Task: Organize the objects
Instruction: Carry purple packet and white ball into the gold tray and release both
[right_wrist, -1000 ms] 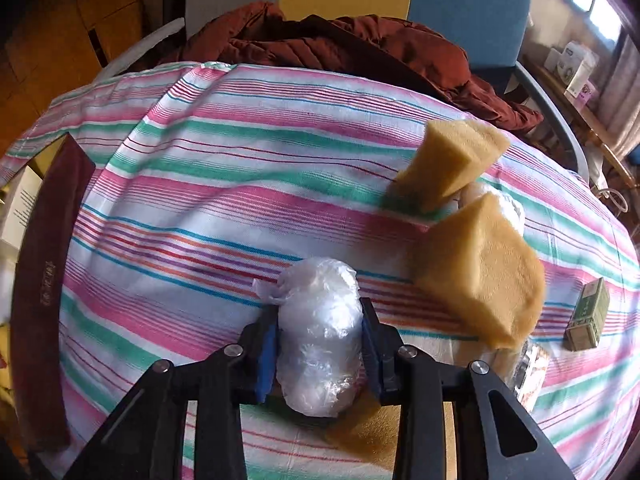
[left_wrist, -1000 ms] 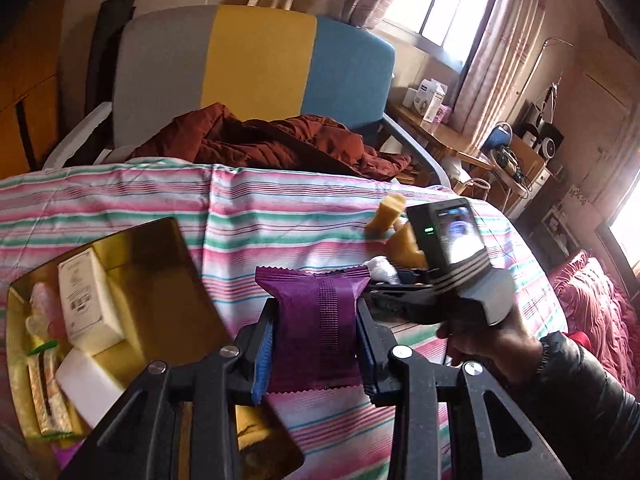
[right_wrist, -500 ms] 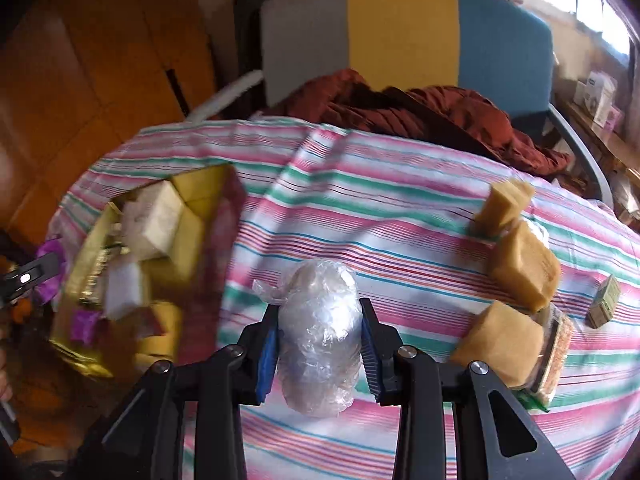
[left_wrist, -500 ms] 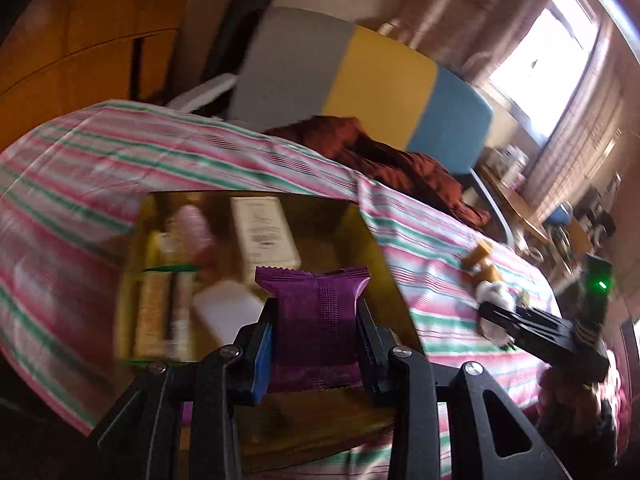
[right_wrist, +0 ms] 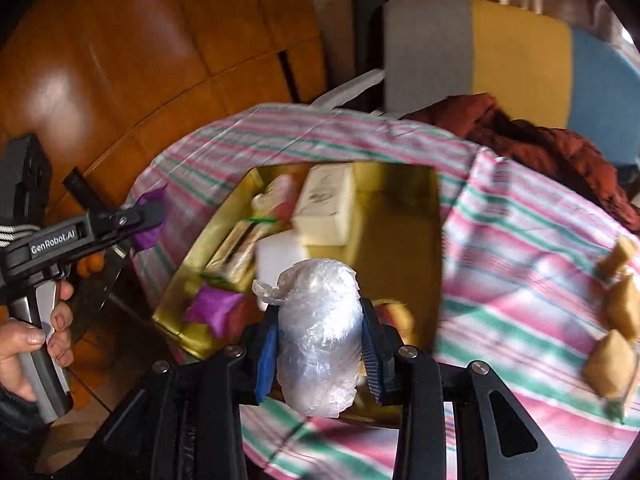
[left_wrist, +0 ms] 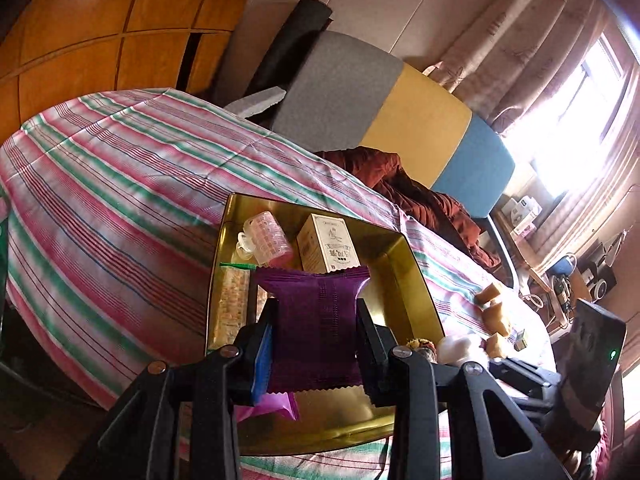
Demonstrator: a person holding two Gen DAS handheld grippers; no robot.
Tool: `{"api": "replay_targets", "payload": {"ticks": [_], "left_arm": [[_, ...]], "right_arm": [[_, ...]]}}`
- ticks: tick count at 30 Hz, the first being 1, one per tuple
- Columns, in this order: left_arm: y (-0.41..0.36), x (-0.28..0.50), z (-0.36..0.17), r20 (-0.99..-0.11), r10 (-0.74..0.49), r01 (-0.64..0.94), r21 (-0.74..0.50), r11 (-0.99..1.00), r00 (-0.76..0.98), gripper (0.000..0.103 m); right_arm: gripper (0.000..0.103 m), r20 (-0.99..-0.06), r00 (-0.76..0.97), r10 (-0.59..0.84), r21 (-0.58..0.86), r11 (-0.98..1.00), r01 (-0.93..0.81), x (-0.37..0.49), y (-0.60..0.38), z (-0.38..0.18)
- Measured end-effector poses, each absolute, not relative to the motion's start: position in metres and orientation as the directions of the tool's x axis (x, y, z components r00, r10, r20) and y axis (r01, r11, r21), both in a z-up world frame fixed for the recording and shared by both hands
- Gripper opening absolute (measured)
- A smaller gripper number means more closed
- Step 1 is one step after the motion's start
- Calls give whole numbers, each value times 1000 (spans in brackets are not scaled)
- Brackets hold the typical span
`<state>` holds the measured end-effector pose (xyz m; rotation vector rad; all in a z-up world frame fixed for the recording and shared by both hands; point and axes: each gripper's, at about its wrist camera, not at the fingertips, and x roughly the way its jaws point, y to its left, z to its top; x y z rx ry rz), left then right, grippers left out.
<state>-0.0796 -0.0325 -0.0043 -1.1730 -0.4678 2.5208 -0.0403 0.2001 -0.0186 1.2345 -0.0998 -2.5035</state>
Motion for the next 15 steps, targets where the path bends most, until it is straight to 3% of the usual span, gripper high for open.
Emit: {"api": "replay_targets", "payload": {"ticks": [2,5,6,7,15], "left_arm": [[-28,-80,-4,-668,428,-165,-422,-892,-609,35],[-20,-83,-8,-673,431,-176,-415,-893,-600,39],[-19,-85,-10,-677,442,-175,-426,-887,-588,47],[-19,-85,-12,-678,446,-171,-434,-885,-584,55],[-35,-81,-15,-691,394,-104,-422,-901,-606,55]], "right_arm": [[39,-766,-547,-337,212,-936,280,-41,188,-25],[60,-780,-516,-354,232,-930,286,-41,178,-34],[66,-786,-507,-352,229,-929,290,-39,175,-37],[67,-792,-498,-354,230,-928,293,-37,173,-39],[76,-805,-471,-362,245,-925,291,-28,167,-48]]}}
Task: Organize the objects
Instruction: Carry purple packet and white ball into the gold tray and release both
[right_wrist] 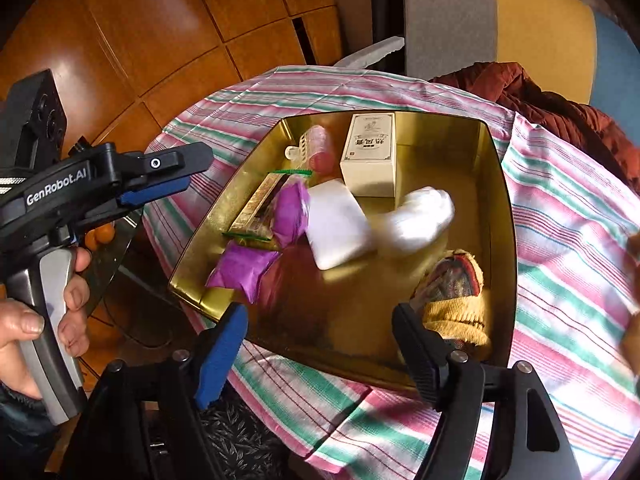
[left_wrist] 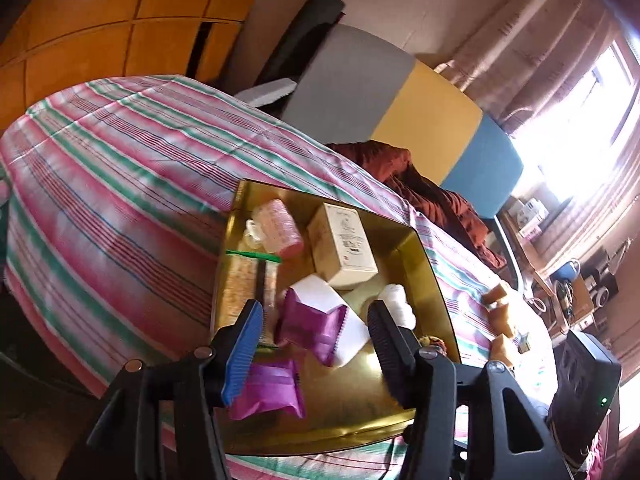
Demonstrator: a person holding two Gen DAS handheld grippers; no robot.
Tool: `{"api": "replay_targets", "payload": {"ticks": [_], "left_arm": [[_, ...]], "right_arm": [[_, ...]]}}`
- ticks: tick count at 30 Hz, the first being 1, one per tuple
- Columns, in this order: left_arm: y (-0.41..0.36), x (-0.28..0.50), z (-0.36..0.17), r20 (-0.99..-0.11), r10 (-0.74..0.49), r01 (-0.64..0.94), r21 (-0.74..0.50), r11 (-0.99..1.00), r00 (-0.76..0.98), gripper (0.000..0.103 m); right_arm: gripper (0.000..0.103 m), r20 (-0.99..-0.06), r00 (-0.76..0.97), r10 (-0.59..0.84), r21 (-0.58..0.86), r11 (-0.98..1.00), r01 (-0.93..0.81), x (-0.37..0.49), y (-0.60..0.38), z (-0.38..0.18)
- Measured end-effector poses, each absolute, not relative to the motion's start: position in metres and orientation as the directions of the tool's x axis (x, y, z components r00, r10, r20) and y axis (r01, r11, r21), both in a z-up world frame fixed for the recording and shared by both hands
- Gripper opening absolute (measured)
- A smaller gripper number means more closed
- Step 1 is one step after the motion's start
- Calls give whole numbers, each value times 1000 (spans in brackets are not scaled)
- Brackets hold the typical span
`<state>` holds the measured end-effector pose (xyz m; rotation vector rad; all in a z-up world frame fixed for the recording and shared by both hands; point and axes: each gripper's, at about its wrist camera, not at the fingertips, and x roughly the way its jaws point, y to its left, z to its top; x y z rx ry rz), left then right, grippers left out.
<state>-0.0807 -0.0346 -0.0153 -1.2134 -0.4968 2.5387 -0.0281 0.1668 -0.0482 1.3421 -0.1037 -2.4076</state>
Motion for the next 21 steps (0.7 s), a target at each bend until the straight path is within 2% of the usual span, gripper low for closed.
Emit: {"api": "replay_targets", "payload": {"ticks": [10,21], "left_arm": [[-22,-68,-13,-706,346,-134,-339,-931,-617,55],[0,-50,-11,-712,274,-174,-212,-962,-647,56]], "right_arm": [[86,-792,-513,-332,223,-939,263,-17,167,-42],[100,-755,-613,-233,154,-972,180,-8,179,-27]]}}
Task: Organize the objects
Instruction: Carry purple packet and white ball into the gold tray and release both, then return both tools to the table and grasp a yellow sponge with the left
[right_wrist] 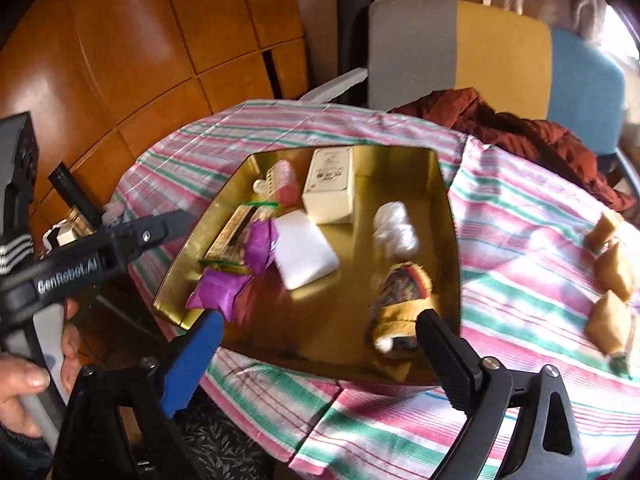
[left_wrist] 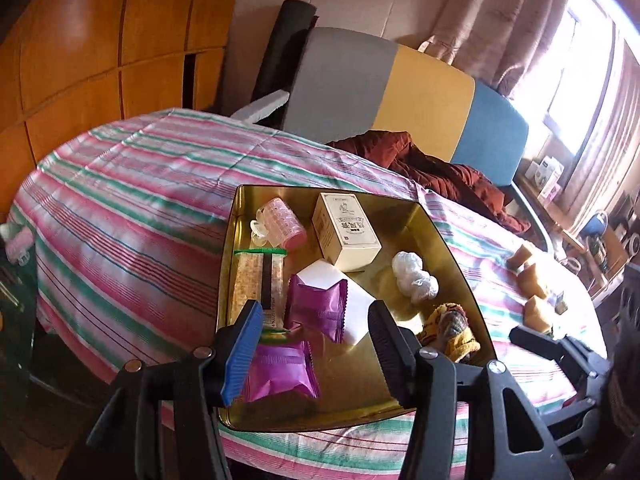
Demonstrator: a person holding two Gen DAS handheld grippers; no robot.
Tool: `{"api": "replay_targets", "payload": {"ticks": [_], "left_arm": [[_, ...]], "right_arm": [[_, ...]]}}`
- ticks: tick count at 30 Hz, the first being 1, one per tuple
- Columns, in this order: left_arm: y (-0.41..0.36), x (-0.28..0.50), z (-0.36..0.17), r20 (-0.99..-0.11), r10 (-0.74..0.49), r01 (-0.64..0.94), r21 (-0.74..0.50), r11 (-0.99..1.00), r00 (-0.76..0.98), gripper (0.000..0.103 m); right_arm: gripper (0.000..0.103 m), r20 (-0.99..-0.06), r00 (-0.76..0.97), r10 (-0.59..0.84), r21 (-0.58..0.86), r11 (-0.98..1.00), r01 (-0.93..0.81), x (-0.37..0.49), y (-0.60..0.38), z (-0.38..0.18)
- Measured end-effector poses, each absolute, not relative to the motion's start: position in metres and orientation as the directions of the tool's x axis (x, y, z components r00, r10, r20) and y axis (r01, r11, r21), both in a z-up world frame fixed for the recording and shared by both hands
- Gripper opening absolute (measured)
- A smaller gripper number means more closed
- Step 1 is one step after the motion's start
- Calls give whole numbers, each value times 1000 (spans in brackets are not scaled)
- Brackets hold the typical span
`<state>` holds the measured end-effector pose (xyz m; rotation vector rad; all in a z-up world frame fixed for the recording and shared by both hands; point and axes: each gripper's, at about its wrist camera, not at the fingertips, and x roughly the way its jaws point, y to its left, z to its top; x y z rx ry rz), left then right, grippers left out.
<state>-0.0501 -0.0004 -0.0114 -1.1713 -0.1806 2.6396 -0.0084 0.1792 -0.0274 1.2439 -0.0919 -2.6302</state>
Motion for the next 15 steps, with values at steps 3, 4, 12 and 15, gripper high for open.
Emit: {"api": "replay_targets", "payload": {"ticks": [3,4,12,15], "left_arm": [[3,-48,-11,-713,270,-180,-202,-963,-647,56],[5,-47,-12,-714,268,-183,-195,-964,-647,56],[24,-39,-14,-721,240,-224,-120,-967,-650,56],[31,-38,-16,-726,250,-244,-117,-963,-641,56]], "right_arm": [[101,-747,-633,-203,131,-978,159,-7,182,-24],[101,-746,-637,-193,125,-981,151,-8,184,-23],[103,-739,-664,-109,79,-994,76,-7,198,-21],[103,-738,-668,-99,85,-995,53,-7,207,-22]]}}
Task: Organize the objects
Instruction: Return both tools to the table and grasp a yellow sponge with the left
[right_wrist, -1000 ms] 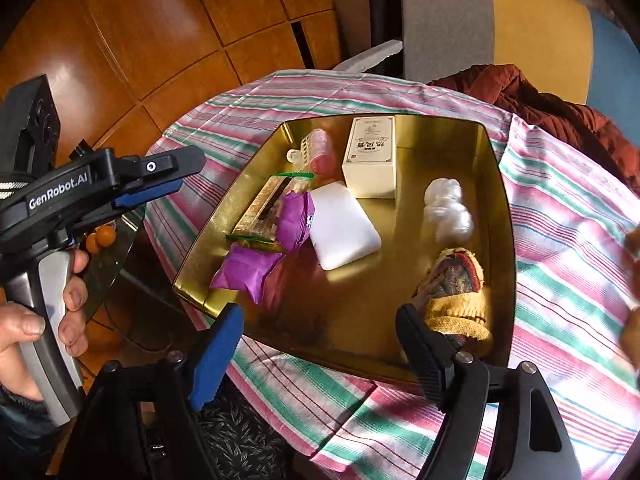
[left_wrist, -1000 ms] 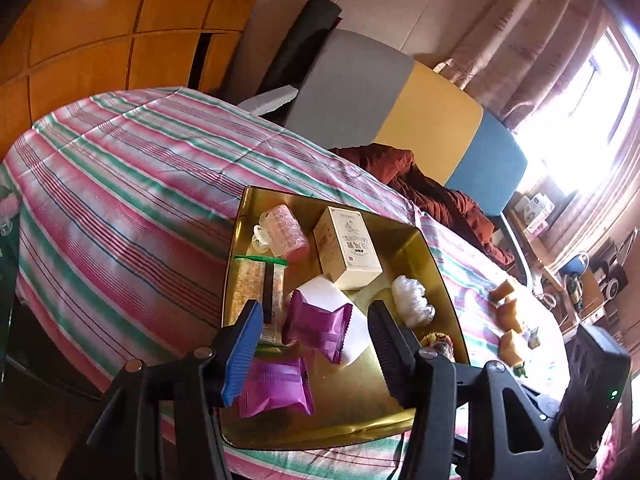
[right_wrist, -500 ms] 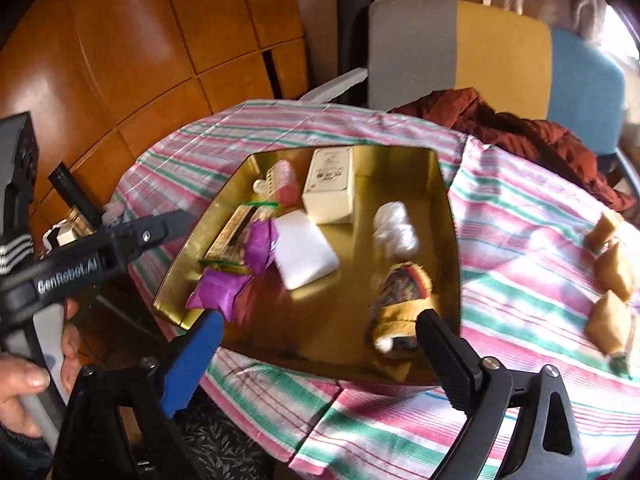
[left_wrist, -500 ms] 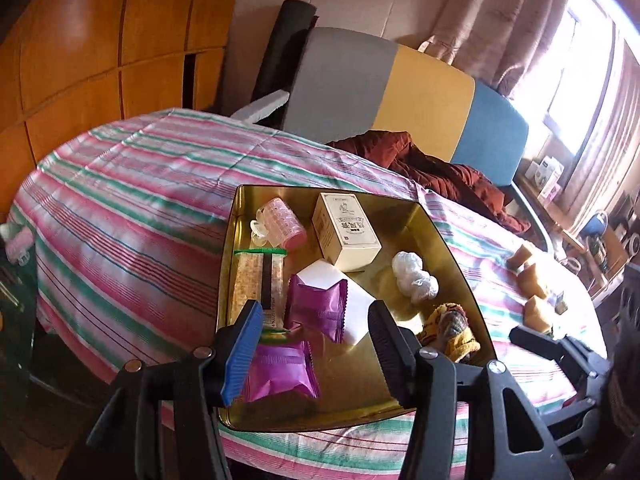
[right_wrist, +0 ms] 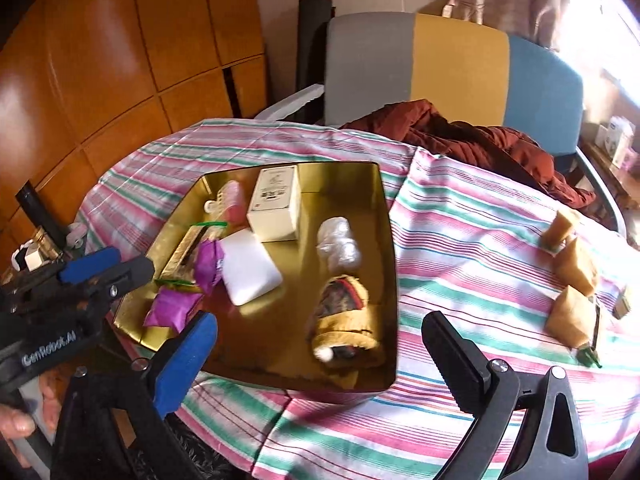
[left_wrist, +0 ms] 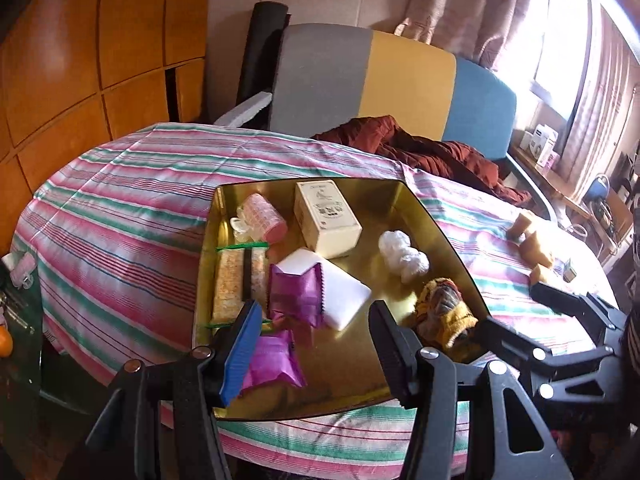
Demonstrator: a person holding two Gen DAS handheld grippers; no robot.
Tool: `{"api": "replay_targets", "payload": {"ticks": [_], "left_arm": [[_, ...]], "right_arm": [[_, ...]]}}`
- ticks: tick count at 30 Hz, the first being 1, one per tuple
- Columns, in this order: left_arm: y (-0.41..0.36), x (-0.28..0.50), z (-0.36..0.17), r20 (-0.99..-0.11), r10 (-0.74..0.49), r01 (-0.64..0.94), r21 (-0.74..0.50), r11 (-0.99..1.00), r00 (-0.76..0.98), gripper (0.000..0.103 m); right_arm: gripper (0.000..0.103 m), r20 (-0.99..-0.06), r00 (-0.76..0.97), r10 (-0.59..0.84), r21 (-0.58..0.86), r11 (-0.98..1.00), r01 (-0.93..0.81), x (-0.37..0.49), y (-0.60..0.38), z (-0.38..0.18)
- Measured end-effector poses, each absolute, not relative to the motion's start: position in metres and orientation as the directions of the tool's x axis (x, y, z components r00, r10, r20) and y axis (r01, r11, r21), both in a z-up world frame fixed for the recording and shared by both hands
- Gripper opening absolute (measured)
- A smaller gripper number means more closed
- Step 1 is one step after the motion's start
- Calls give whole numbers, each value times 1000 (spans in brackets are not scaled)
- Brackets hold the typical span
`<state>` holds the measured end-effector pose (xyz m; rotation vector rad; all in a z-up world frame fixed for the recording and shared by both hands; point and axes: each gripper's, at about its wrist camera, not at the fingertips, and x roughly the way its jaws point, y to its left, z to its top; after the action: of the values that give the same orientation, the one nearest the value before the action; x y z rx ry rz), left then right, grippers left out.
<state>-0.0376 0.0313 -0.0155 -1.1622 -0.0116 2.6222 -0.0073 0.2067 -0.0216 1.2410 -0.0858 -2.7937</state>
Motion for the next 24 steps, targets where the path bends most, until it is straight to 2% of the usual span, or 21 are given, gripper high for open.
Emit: {"api": "replay_targets", "payload": {"ticks": [14,24], "left_arm": [[74,-34,-19,-748,274,-341,-68,-938,-605,56],[110,-32,-14,-740,387,-462,-116,-879,-550,56]], "right_arm": [[103,-772,-636,-14,96,-991,-94,-7,282,-29],[103,-764,-630,141,88,-944,-318,1,402,-9]]}}
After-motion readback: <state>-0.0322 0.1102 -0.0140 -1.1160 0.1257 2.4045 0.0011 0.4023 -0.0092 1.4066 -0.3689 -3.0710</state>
